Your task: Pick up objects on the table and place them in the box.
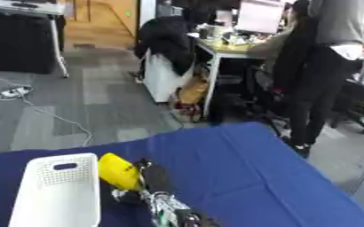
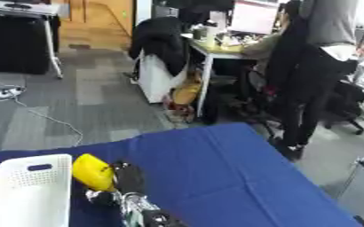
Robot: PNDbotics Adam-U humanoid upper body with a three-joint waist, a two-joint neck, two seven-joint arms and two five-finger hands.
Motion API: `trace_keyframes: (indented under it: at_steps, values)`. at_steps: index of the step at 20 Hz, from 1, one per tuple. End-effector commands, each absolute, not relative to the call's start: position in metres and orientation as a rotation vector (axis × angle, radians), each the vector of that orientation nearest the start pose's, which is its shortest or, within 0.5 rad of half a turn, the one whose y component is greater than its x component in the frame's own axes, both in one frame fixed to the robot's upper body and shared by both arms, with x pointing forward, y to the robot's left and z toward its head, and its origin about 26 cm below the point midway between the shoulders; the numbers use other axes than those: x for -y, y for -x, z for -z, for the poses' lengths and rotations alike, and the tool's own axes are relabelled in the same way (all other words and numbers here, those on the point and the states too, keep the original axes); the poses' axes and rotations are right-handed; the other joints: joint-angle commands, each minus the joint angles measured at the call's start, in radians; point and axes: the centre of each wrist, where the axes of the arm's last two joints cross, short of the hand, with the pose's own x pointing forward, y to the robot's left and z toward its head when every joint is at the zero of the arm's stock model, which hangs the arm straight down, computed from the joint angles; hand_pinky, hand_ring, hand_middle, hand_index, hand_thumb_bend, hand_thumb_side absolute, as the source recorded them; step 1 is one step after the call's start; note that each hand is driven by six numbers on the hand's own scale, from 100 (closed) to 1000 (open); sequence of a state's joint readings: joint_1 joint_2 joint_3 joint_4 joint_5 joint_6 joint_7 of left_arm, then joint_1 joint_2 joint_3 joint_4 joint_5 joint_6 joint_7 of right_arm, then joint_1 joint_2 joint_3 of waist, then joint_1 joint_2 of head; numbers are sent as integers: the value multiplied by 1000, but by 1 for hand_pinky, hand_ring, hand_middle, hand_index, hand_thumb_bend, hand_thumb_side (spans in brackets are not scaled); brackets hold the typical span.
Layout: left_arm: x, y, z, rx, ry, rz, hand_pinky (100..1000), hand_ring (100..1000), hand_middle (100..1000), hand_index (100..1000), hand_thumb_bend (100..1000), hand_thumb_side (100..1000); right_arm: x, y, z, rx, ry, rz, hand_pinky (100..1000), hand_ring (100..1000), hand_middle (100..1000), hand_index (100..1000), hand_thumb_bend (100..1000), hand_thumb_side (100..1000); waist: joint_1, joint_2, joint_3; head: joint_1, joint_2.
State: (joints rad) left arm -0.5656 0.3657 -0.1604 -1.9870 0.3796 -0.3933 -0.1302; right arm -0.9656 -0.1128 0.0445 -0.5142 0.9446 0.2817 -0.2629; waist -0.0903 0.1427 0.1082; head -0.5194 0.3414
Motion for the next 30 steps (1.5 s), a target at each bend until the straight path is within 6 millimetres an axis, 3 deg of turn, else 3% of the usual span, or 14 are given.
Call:
trace_keyframes:
  at_steps: [1,5,7,9,10,12,14,18,20,21,22,26,27,30]
  values:
    - [-199,-309,-271,-3232,-721,-676,677,598,886,897,283,857,187,-475,-36,1155,1027,-876,714,680,823,918,510,726,7,0,4,-24,-14]
    - [-199,-309,-271,-3228,-718,-680,677,598,886,897,282,856,188,-474,-32,1114,994,-897,406,576,707,900,509,660,8,3,4,-28,-13]
    - [-199,-309,-271,-3226,-717,-680,677,598,886,896,282,856,188,-474,-32,1105,998,-918,100,371,535,755,514,574,9,4,4,-29,-12]
    - [-199,-309,-272,-3223,-718,-682,678,598,886,896,281,856,188,-475,-36,1129,1050,-950,100,162,338,546,508,519,10,5,4,-30,-13]
    - [-199,-309,-272,-3222,-718,-682,678,598,886,896,282,856,188,-476,-39,1152,1091,-968,100,100,278,506,505,498,10,6,4,-30,-13]
    - [-199,-309,-272,-3220,-718,-681,678,597,885,896,281,856,185,-477,-45,1237,1157,-977,100,100,107,409,382,407,11,7,2,-31,-14]
    - [-199,-309,-273,-3218,-717,-681,677,597,884,896,280,857,176,-478,-55,1409,1148,-952,100,100,100,395,335,382,14,9,-1,-30,-19]
    - [-199,-309,-273,-3207,-714,-693,678,597,884,896,278,858,164,-474,-62,1623,1055,-877,100,100,100,353,100,429,21,16,-8,-19,-14]
    - [-200,-309,-273,-3204,-708,-694,678,596,884,895,277,858,158,-472,-67,1706,1012,-815,100,100,100,348,100,448,24,18,-14,-10,-7]
    - [-200,-309,-273,-3204,-705,-697,677,595,884,896,274,853,155,-472,-70,1741,993,-786,100,100,100,347,100,514,26,19,-16,-7,-5]
    - [-201,-309,-272,-3204,-702,-700,677,596,884,895,277,859,153,-471,-74,1771,974,-760,100,100,100,347,100,463,27,20,-18,-5,-2]
    - [-202,-309,-270,-3206,-690,-713,677,595,885,895,275,860,143,-469,-98,1899,903,-655,100,100,100,347,100,485,30,20,-27,3,9]
    - [-202,-309,-270,-3207,-688,-715,677,595,885,895,274,860,141,-469,-105,1926,891,-636,100,100,100,343,100,548,30,20,-28,4,10]
    - [-203,-309,-270,-3206,-685,-717,678,595,885,895,274,860,136,-467,-126,2002,866,-585,100,100,100,346,100,512,31,20,-29,9,12]
